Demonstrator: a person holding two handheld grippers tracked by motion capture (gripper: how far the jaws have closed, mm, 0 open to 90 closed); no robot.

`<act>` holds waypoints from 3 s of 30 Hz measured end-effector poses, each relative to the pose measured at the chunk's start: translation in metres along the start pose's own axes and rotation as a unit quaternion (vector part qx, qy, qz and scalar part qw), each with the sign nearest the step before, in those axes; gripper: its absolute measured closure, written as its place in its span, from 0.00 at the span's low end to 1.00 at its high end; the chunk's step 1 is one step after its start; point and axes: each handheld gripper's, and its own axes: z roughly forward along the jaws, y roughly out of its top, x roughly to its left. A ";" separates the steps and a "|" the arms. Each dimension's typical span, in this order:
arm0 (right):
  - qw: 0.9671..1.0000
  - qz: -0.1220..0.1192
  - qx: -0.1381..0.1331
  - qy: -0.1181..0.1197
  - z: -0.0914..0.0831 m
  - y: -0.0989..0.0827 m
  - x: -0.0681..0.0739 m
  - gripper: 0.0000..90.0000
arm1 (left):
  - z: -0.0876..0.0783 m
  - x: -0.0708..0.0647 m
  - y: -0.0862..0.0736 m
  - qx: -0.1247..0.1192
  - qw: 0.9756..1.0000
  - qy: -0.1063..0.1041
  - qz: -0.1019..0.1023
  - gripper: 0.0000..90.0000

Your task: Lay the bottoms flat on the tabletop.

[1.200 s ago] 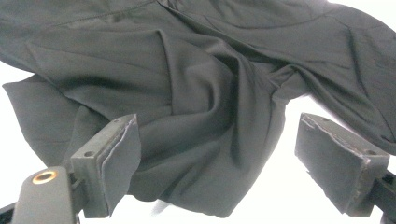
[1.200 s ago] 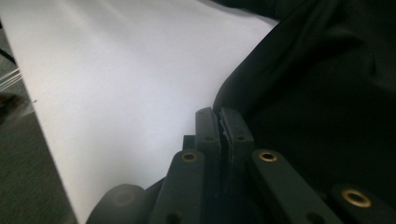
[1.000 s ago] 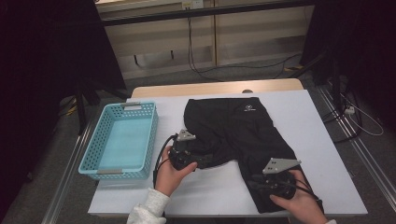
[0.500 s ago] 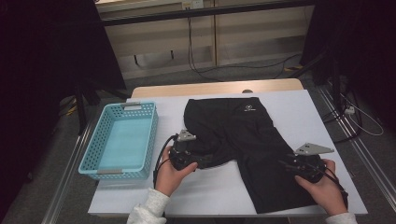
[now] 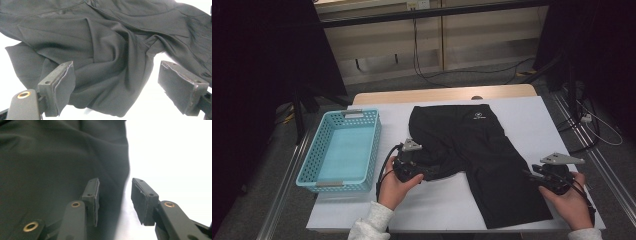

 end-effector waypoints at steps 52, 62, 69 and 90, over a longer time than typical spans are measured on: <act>0.998 0.049 0.012 0.040 0.046 0.032 -0.012 0.97 | 0.001 0.003 -0.003 0.003 1.000 -0.002 -0.007 0.17; 0.999 0.032 0.004 0.025 0.037 0.027 -0.014 0.79 | 0.004 0.000 -0.004 0.008 1.000 -0.003 -0.005 0.17; 1.000 0.023 -0.006 0.019 0.051 0.047 -0.019 0.64 | 0.003 0.003 -0.005 0.010 1.000 0.002 -0.007 0.16; 0.998 0.066 0.003 -0.009 0.095 0.075 -0.038 1.00 | 0.006 0.002 -0.006 0.015 1.000 0.002 -0.007 0.17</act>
